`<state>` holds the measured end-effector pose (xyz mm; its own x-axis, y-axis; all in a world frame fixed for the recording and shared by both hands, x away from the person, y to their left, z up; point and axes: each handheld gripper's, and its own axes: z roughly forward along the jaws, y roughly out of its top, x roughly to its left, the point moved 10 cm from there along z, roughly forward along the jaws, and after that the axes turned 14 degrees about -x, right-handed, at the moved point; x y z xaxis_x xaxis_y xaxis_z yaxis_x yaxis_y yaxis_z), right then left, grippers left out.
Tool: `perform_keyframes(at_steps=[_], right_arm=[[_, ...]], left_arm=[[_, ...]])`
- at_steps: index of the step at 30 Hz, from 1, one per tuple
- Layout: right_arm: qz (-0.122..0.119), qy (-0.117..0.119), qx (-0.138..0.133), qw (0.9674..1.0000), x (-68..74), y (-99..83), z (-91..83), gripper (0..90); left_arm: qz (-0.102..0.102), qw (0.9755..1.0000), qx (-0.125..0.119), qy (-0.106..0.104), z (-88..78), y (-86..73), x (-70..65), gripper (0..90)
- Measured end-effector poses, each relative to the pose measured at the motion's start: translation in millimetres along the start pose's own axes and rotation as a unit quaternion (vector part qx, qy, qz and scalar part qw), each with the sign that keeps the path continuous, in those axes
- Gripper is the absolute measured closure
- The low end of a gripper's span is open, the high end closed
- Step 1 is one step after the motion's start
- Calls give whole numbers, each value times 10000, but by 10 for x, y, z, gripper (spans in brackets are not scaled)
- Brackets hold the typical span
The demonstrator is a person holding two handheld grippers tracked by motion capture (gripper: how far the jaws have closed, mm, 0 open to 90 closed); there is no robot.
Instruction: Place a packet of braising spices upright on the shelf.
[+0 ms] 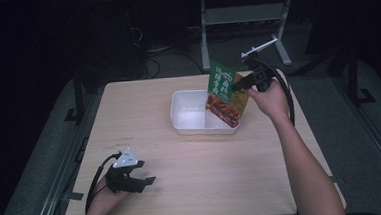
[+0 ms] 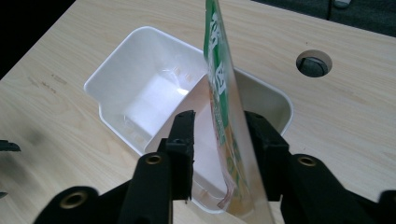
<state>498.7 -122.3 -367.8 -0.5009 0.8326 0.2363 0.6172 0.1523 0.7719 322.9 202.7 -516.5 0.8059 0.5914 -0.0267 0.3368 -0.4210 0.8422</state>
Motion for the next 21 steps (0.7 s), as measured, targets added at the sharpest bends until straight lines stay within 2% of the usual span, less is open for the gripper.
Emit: perform_keyframes(at_steps=[8,21], right_arm=[[20,27,-9,10000,-24,-57,-63,578],[-42,57,-31,10000,-28,-133,-147,553]], left_arm=[[-8,10000,-3,13,-3,0,3,267],[18,10000,27,19,-2,-7,9,264]])
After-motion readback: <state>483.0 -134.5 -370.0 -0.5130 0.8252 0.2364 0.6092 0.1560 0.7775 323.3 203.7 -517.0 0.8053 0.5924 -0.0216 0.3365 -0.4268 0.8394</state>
